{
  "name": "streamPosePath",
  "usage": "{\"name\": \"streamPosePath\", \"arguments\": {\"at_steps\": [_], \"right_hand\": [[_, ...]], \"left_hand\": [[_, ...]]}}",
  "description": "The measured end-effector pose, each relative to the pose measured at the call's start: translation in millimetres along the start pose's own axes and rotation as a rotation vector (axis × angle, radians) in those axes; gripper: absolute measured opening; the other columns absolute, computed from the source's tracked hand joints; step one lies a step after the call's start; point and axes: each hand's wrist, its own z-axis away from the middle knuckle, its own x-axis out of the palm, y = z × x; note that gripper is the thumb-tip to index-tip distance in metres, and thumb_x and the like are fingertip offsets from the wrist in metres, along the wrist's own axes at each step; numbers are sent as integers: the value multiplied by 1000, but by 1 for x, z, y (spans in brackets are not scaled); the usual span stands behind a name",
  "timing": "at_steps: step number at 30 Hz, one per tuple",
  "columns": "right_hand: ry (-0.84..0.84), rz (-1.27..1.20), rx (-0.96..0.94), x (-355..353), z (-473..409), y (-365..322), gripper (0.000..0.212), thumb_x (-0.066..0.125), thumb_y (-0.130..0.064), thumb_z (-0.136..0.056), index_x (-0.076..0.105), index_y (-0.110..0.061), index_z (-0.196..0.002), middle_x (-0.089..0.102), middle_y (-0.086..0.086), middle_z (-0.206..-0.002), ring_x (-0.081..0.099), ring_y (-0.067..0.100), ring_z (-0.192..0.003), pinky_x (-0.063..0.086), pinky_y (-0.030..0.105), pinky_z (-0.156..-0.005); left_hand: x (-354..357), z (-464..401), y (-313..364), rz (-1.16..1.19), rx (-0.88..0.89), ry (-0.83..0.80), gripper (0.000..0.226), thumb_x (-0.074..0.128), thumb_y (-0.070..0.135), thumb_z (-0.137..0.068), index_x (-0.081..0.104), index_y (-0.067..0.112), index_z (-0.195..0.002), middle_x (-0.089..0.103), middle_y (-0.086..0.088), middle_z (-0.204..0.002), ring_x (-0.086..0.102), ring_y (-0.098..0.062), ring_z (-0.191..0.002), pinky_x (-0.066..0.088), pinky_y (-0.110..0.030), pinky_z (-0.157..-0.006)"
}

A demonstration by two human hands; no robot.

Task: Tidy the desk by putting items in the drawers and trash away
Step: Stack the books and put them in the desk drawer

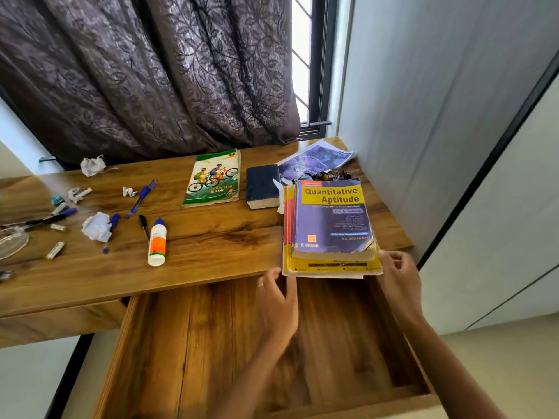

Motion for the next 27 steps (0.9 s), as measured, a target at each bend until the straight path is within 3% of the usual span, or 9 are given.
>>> {"name": "streamPosePath", "arguments": {"at_steps": [3, 6, 9, 14, 17, 21, 24, 27], "right_hand": [[-133, -55, 143, 14, -34, -3, 59, 59, -59, -80, 49, -12, -114, 60, 4, -107, 61, 20, -96, 53, 40, -83], [-129, 17, 235, 31, -56, 3, 85, 61, -79, -61, 55, -12, -113, 59, 9, -116, 56, 26, -106, 48, 48, -93], [-72, 225, 249, 39, -58, -3, 82, 60, -73, -69, 51, -13, -124, 44, 14, -133, 37, 33, -125, 33, 54, -103], [-5, 299, 276, 48, -50, -3, 78, 67, -62, -70, 41, -15, -127, 32, 13, -138, 26, 33, -130, 25, 56, -104], [15, 193, 281, 50, -47, 4, 80, 70, -61, -69, 38, -17, -127, 36, 14, -138, 30, 33, -130, 26, 56, -104], [-30, 50, 218, 35, -53, 20, 88, 79, -57, -59, 36, -13, -122, 49, 12, -125, 48, 31, -118, 44, 52, -97], [-217, -92, 214, 14, -56, 32, 88, 83, -47, -58, 39, -8, -123, 55, 9, -117, 59, 24, -105, 51, 43, -90], [-422, -142, 229, -6, -48, 45, 110, 85, -61, -38, 45, -6, -125, 63, 10, -113, 66, 24, -99, 54, 42, -86]], "left_hand": [[7, -34, 25, 73, -234, -117, 41, 44, 43, -96, 47, 15, -126, 54, 6, -111, 52, -5, -86, 43, -20, -65], [19, -46, 31, 166, -366, -165, 43, 47, 45, -95, 45, 14, -125, 56, 2, -105, 52, -5, -73, 40, -18, -54], [27, -54, 32, 268, -461, -154, 39, 52, 41, -93, 48, 12, -118, 55, 3, -90, 49, -6, -68, 40, -19, -54], [30, -66, 27, 332, -516, -163, 43, 66, 44, -84, 62, 9, -109, 68, -7, -105, 62, -16, -87, 52, -29, -67], [25, -65, 29, 340, -501, -178, 38, 66, 40, -84, 65, 8, -106, 70, -6, -102, 62, -12, -77, 44, -20, -55], [17, -53, 31, 375, -499, -204, 31, 65, 35, -86, 65, 9, -101, 64, 2, -86, 55, -5, -65, 40, -15, -50], [11, -37, 25, 427, -522, -231, 32, 66, 36, -85, 67, 8, -102, 68, 0, -90, 59, -7, -73, 44, -17, -56], [4, -16, 17, 460, -548, -281, 26, 64, 32, -87, 66, 9, -101, 70, -3, -92, 64, -7, -75, 45, -10, -48]]}}
